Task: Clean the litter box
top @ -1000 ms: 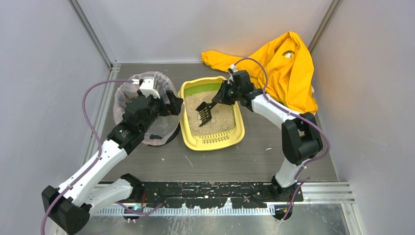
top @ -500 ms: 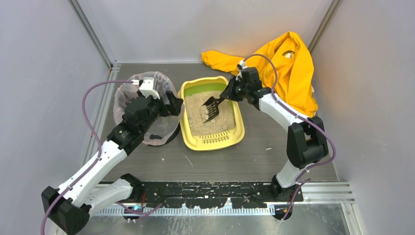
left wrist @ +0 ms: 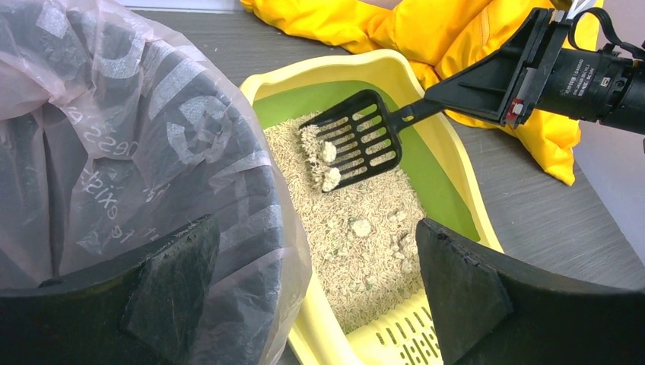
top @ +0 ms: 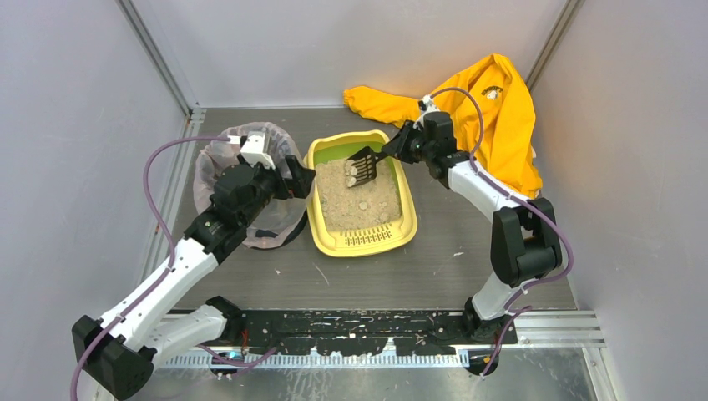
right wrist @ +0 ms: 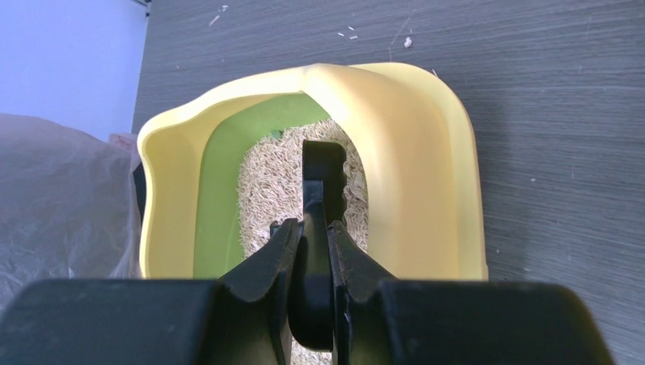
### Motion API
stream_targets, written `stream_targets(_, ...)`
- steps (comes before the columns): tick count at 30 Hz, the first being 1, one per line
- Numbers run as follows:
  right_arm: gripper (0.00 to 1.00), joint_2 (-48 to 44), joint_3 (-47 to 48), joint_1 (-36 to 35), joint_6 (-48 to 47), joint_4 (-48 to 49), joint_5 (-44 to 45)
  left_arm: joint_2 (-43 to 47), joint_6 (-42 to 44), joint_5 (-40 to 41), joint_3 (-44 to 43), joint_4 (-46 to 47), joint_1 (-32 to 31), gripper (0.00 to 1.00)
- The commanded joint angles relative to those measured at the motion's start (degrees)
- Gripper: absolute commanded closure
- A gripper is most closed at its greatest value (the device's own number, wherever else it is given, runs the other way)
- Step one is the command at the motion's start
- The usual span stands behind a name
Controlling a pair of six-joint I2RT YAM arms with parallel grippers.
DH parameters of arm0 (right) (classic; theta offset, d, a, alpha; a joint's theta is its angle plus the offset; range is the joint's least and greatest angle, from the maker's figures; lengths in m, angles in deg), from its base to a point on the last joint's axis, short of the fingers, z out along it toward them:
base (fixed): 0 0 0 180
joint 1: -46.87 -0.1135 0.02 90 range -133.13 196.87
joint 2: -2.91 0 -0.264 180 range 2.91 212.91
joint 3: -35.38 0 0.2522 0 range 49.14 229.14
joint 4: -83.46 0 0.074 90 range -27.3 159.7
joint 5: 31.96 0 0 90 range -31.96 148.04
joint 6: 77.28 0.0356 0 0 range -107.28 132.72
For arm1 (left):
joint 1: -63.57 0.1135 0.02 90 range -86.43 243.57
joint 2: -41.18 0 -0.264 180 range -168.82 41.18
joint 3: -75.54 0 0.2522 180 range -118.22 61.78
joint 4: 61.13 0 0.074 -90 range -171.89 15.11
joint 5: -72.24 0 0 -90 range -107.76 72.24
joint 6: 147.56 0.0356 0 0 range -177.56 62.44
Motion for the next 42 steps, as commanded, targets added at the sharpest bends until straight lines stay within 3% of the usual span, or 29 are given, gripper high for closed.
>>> stream_targets(1, 0.99, -1.24, -0.32, -0.21, 1.83, 9.23, -0.93, -0.15, -0.77, -1.04, -0.20, 4.15, -0.15, 0.00)
stream_targets(14, 0.99, -0.80, -2.97, -0.17, 1.91, 11.97, -0.10, -0.96, -0.86, -1.22, -0.29, 4.36, -0.11, 0.00)
stream_targets(22, 0.99, -3.68, -10.92, 2.72, 8.76, 24.64, -3.83, -0.95, -1.19, -1.43, -0.03, 4.48, -0.09, 0.00)
stream_targets(29, 0.99, -7.31, -10.79, 1.03, 4.87, 20.02, -0.42, -1.31, -1.57, -2.05, 0.06, 4.55, -0.15, 0.00)
stream_targets(42, 0.99, -6.19, -12.51, 1.12, 5.93, 22.42, -1.00, -2.04, -2.00, -2.63, 0.06, 4.60, -0.16, 0.00)
